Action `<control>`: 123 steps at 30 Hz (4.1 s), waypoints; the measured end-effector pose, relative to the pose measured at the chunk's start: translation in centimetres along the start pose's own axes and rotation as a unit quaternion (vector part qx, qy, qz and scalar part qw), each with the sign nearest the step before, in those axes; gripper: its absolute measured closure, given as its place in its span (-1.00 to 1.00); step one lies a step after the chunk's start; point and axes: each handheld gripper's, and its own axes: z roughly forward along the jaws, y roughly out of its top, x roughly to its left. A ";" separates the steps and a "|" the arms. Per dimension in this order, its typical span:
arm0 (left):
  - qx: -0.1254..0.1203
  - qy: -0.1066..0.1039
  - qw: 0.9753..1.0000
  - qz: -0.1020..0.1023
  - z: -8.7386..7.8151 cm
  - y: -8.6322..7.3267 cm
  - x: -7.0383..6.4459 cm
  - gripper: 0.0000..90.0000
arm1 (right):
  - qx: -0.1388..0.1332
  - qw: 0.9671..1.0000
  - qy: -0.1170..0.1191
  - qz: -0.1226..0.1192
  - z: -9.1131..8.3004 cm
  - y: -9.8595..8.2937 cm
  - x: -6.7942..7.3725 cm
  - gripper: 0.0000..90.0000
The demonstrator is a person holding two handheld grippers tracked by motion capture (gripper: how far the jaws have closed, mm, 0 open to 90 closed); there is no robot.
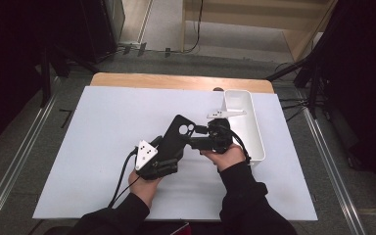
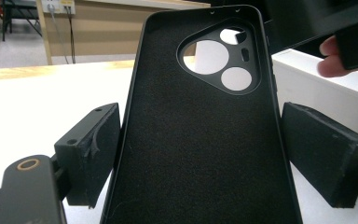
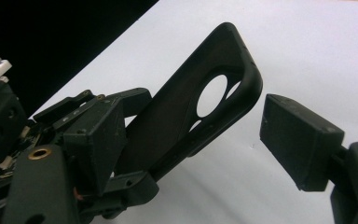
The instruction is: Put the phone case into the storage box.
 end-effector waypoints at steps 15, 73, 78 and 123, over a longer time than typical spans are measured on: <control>-0.005 -0.004 1.000 -0.008 0.0 -0.1 -0.3 -0.69 | 0.029 0.996 0.022 0.077 1.6 0.9 -1.2 0.30; 0.032 -0.083 0.996 0.011 -0.9 3.6 0.6 -0.70 | -0.006 0.998 0.024 0.056 -1.5 1.8 -0.7 0.66; 0.040 -0.100 0.994 0.006 -1.1 4.3 1.7 -0.70 | -0.012 0.999 0.018 0.037 -1.8 1.8 -1.0 0.66; 0.093 -0.233 0.967 0.042 -1.5 5.7 5.4 -0.64 | -0.007 0.987 0.110 -0.117 -3.5 0.8 -1.0 0.66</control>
